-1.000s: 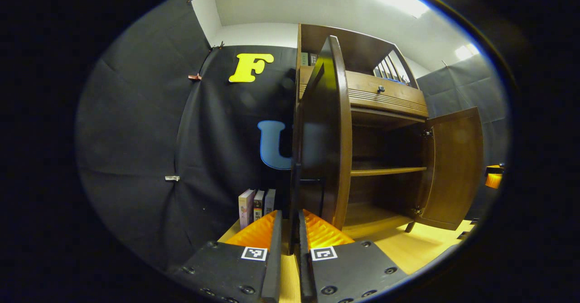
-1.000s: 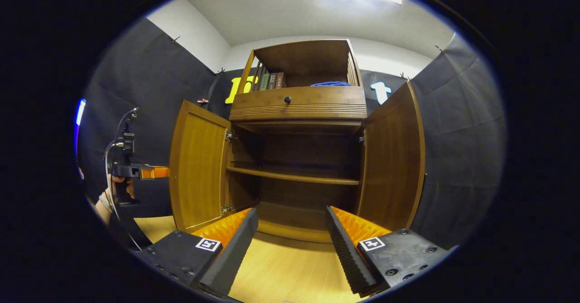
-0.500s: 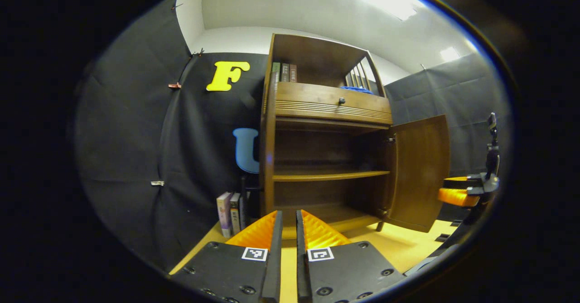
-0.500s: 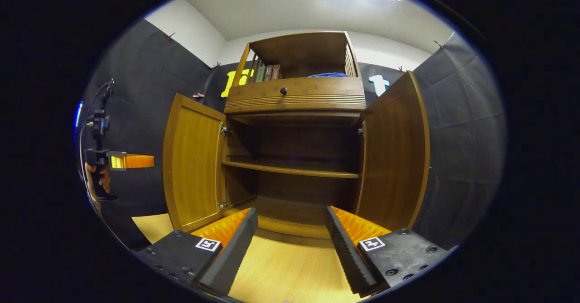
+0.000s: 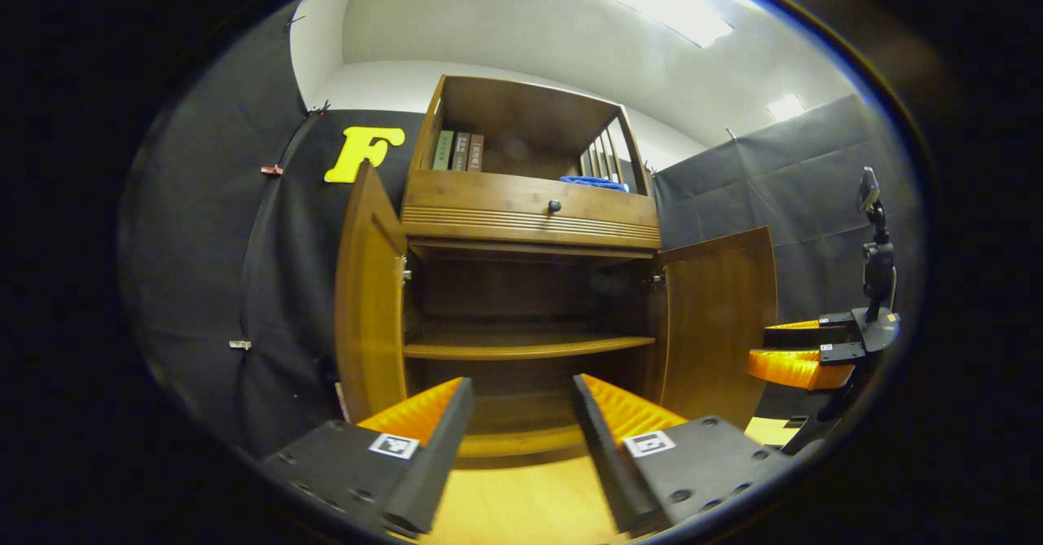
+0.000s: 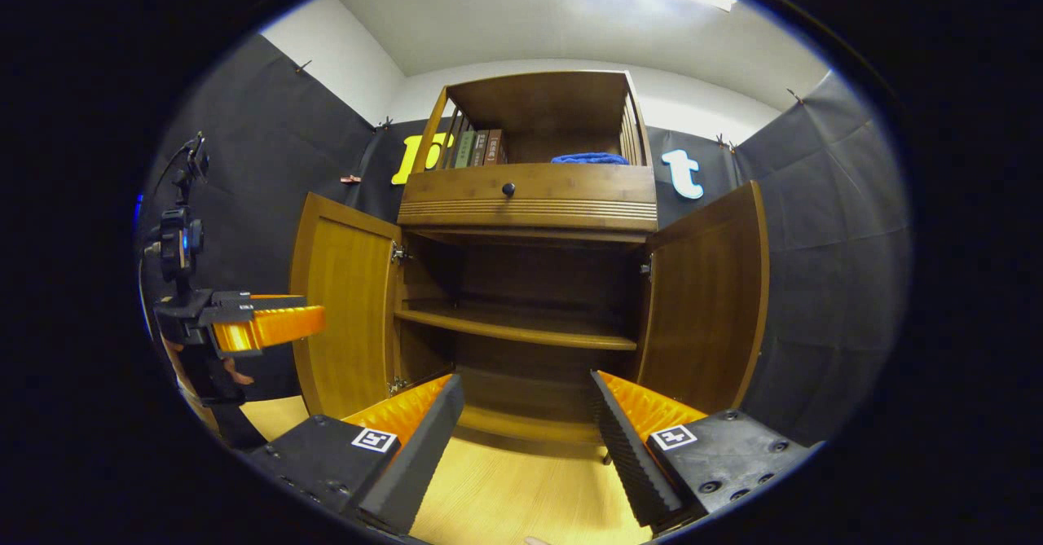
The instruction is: Open the right door of the double-door shoe cabinet with the right hand, and open the left door with the left hand.
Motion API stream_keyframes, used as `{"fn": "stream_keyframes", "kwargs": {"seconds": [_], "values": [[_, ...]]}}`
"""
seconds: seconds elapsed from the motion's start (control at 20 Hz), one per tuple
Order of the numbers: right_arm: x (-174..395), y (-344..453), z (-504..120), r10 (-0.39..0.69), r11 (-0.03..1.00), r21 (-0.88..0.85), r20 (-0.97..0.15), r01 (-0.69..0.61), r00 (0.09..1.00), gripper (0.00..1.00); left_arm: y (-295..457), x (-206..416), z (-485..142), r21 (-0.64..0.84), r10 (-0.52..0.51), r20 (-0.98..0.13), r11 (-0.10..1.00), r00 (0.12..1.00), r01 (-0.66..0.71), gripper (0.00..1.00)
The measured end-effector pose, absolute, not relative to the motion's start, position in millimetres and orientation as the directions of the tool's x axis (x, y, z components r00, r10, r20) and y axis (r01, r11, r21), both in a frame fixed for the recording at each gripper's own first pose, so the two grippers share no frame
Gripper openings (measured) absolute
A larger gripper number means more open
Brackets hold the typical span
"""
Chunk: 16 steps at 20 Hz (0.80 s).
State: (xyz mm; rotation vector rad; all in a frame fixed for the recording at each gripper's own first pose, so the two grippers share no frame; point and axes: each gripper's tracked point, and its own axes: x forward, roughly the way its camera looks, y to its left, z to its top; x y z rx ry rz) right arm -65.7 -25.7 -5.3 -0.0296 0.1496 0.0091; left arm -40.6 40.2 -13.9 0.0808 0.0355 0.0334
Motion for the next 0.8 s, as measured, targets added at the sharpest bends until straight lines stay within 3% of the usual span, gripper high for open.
{"fn": "stream_keyframes", "kwargs": {"seconds": [0.05, 0.35, 0.8], "values": [[-69.4, -24.4, -2.8, 0.009, 0.999, -0.035, -0.140, -0.014, 0.990, 0.97, 30.4, -30.3, -10.9, 0.086, 0.027, -0.023, 0.996, 0.999, -0.025, 0.98], [-65.1, -15.4, 15.2, 0.050, 0.998, -0.025, -0.139, -0.054, 0.989, 0.96, 1.6, -17.7, -23.8, 0.096, 0.006, -0.073, 0.995, 0.997, 0.001, 0.94], [-62.2, -23.1, 21.7, 0.035, 0.999, -0.007, -0.125, -0.036, 0.991, 0.97, -8.4, -27.2, -11.7, 0.072, -0.005, -0.023, 0.997, 1.000, 0.006, 0.94]]}}
